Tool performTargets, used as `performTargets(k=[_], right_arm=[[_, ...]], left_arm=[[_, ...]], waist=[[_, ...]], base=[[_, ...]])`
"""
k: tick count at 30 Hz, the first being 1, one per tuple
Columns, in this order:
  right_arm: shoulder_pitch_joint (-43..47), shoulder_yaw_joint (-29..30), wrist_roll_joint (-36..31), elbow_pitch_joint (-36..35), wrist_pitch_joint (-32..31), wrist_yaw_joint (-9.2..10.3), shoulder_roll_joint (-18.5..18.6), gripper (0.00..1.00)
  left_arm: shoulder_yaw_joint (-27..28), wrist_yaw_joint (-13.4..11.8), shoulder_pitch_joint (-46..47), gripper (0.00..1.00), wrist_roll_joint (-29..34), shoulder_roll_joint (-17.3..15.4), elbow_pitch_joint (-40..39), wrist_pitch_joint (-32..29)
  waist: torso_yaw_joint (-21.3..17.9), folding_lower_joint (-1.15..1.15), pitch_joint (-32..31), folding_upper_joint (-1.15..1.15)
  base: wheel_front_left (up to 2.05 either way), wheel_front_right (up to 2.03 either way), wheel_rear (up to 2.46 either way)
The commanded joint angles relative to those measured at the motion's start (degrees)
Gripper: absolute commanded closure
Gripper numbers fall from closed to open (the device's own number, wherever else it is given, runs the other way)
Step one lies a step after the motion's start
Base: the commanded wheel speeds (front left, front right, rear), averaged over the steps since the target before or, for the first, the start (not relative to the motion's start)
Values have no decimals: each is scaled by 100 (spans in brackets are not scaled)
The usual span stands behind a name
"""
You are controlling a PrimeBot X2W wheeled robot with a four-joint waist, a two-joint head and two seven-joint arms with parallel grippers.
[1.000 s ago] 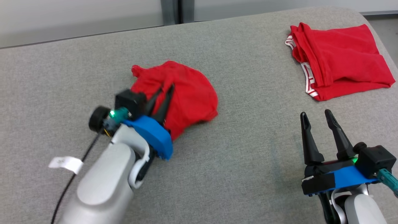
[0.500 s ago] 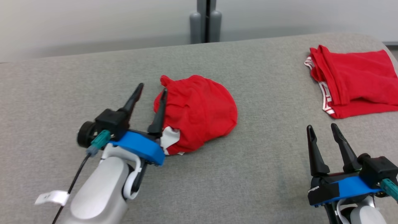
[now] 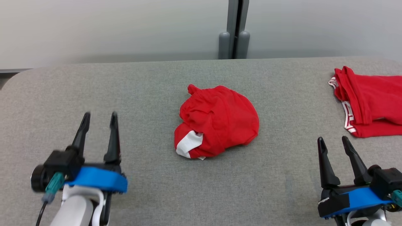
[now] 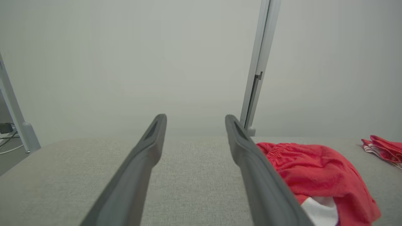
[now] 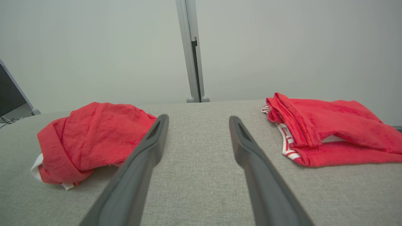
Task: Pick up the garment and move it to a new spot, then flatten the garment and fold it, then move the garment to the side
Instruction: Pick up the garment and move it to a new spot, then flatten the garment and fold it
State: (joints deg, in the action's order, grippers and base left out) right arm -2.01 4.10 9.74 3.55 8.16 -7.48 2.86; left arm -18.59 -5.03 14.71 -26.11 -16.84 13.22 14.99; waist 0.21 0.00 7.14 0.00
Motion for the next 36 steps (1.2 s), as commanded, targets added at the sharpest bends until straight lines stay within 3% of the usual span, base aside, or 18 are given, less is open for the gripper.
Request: performTargets(k=[1, 10, 27, 36], right_arm=[[86, 20, 26, -33, -7, -4, 6, 0], [226, 7, 67, -55, -92, -4, 6, 0], [247, 20, 97, 29, -141, -4, 6, 0], [-984, -258, -288, 317, -311, -4, 49, 0]], left_arm=[[78, -23, -173, 0, 59, -42, -65, 23], [451, -14, -806, 0, 195, 56, -253, 25], [820, 249, -871, 0, 551, 321, -77, 25], [869, 370, -648, 0, 714, 463, -127, 25]], waist=[[19, 0, -25, 0], [122, 0, -63, 0], [142, 0, -48, 0], [312, 0, 204, 0]], base=[[0, 0, 0], [0, 0, 0], [0, 0, 0], [0, 0, 0]])
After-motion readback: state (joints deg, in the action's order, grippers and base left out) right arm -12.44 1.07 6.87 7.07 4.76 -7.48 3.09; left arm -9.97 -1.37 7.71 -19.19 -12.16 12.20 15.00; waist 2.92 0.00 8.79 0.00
